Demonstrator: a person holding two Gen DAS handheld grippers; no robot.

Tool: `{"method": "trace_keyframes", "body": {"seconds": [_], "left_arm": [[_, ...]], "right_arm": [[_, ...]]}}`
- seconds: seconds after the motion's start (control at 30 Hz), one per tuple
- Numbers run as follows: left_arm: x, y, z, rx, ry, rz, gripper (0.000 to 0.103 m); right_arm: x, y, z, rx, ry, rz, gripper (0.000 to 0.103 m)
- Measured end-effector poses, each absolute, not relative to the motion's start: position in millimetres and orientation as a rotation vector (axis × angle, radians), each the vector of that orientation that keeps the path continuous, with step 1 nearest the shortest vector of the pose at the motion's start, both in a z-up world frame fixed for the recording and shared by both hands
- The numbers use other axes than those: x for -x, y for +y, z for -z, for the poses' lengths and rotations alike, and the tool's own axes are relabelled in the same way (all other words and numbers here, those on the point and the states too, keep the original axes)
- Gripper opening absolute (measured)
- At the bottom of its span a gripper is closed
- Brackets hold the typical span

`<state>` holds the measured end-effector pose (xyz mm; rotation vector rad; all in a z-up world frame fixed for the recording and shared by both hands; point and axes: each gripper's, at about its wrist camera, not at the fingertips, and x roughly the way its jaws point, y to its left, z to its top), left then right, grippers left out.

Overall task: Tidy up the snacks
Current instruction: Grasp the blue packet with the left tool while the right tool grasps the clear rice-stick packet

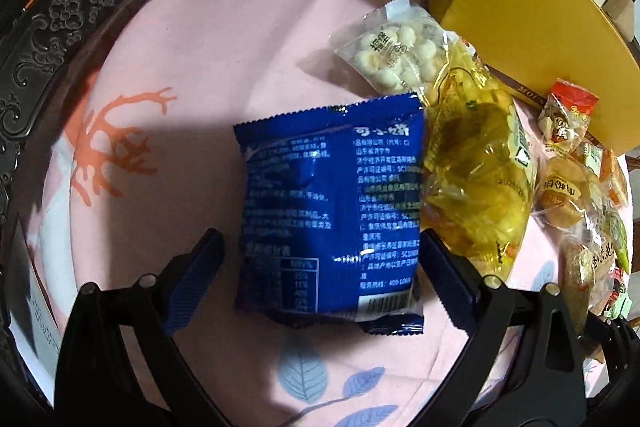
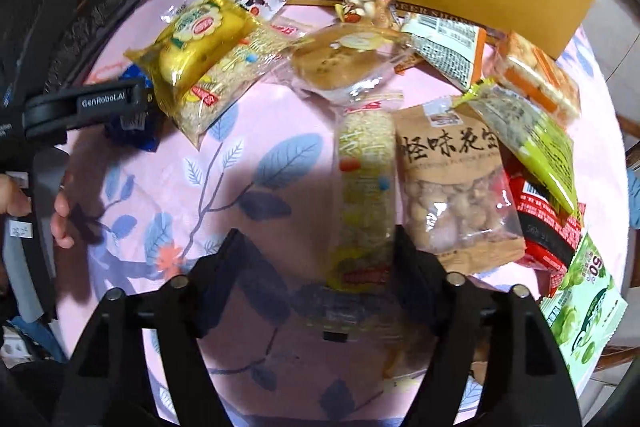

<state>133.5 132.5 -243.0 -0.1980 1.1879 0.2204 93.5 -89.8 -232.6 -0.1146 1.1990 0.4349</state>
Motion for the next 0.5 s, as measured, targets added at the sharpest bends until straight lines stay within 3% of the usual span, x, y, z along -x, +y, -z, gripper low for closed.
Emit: {"method": "trace_keyframes", "body": {"seconds": [0.1,0.17,0.27,0.5], "left_arm": [[-128,131,238,0.183,1.149,-0.213,0.074],[-125,129,236,0.181,1.141,-0.198,0.07],[-122,122,234,0.173,1.129,-0.183,0.065],[-98,101,228,0.191,1.148,-0.097,0.056]], "right_arm": [[-93,-81,235,0.141,1.199,-0.421,0.085],[-94,-81,235,0.148,1.194,-0.413,0.08],[-92,-90,231,0.187,1.13,-0.324,0.029],[-90,-120,227,0.048,1.161,-0.396,0.029]]}}
